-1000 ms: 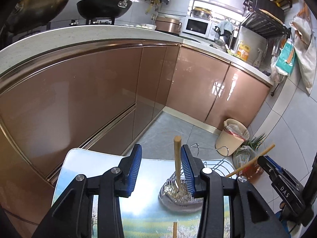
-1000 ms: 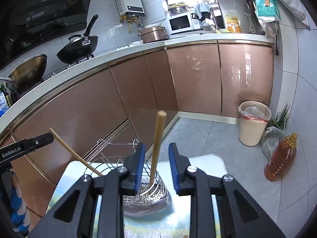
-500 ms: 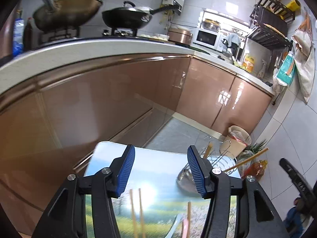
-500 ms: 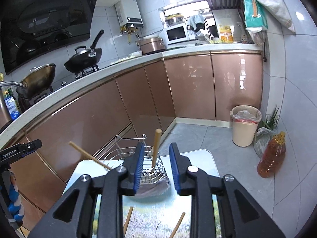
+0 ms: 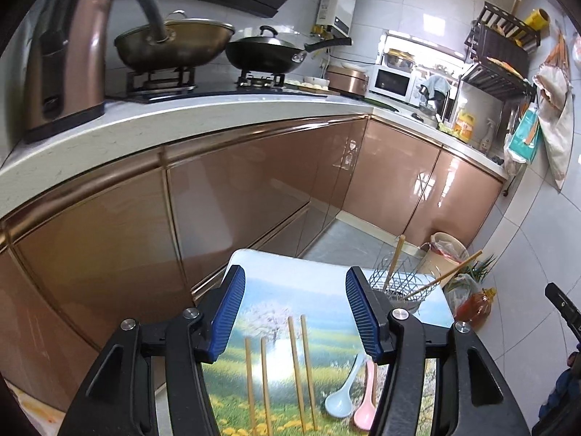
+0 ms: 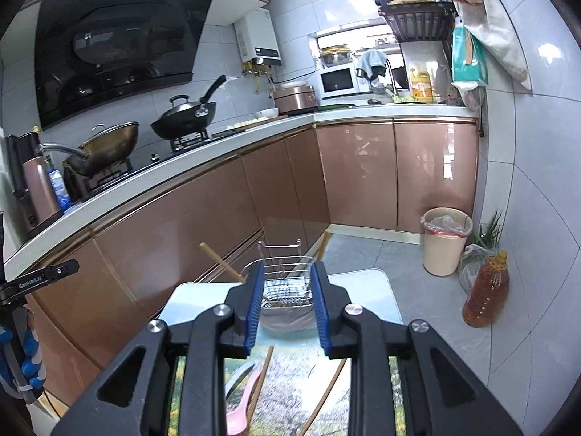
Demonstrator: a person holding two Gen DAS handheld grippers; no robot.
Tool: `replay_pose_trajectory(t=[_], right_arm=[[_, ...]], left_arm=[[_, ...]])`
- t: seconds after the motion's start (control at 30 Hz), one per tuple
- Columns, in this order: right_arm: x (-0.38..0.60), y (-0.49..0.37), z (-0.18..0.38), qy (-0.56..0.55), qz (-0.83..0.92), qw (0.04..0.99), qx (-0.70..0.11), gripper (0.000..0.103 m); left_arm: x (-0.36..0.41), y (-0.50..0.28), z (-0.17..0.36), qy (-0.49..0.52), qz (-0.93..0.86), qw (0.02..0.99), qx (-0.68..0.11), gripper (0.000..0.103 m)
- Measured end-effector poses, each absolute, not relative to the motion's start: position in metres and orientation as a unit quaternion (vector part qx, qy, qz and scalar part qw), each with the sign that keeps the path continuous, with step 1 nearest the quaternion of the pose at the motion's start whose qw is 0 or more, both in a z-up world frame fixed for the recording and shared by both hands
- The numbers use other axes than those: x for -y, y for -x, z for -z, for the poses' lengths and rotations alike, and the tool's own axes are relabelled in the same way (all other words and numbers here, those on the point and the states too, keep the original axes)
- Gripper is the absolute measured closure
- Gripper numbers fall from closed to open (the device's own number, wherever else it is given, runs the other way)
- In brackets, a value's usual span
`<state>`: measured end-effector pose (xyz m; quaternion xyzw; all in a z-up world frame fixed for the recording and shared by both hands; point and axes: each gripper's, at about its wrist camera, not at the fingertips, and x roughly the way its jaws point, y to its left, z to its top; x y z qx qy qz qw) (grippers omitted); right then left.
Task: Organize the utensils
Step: 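Open the right tool to drop its chopstick into the basket while the left tool releases its chopstick, then lower the right tool onto another chopstick and close it while the left tool grasps a chopstick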
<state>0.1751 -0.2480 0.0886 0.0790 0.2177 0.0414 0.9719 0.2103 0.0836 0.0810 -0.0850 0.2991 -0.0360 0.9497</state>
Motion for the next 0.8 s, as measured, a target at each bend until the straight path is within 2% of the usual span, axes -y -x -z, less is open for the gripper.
replay_pose_trajectory(t=[0.4,0.8], right_arm=[[0.225,-0.169,-0.062,-0.059,-0.060,0.959,-0.272,0.078],[0.209,-0.233,0.035,-0.057,-0.082,0.918,-0.383,0.078]], left_arm=[[-0.102,-0.206,-0.026,0.090,0.035,0.922,-0.376,0.048],[-0.102,-0.262,0.071,0.108,0.066,0.861,-0.492,0.057]])
